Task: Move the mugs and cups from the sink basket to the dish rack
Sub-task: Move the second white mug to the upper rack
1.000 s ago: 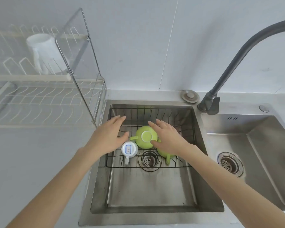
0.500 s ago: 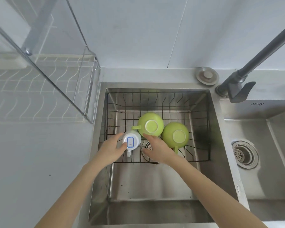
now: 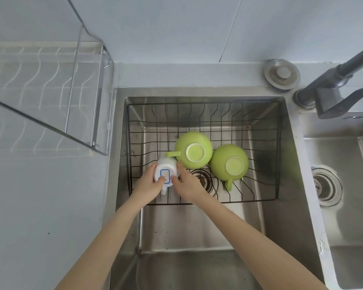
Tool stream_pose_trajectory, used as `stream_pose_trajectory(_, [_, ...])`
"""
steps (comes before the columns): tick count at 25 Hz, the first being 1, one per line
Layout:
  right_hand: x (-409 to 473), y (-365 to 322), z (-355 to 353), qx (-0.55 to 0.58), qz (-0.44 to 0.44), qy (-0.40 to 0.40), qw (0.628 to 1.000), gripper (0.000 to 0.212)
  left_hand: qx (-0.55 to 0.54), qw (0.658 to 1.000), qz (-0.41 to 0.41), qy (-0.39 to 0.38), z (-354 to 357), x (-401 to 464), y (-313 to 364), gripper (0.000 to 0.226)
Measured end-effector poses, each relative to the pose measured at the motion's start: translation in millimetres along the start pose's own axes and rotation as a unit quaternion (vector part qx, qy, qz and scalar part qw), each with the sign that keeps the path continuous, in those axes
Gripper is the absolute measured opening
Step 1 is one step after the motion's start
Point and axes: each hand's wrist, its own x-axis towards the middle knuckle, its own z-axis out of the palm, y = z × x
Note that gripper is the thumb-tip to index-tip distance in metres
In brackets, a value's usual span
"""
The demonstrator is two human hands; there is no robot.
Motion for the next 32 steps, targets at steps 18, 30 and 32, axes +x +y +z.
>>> stream_pose_trajectory(18, [-50,-24,-22,0.172,0.022,0.051,0.984,0.033,0.056,0.990,0.131,0.005,-11,-41,-3,0.067])
stream_pose_trajectory(30, [-126,-46,-49,-0.017,-0.069,0.108,0.992,0.043,0.045,0.953,0.290,0.076,-23,-98,13,0.064])
stream_pose_trajectory(32, [-142,-51,-51,-0.040,-0.090,0.116,0.988,0.042,0.028,0.948,0.305,0.085,-27,-111,14,0.062])
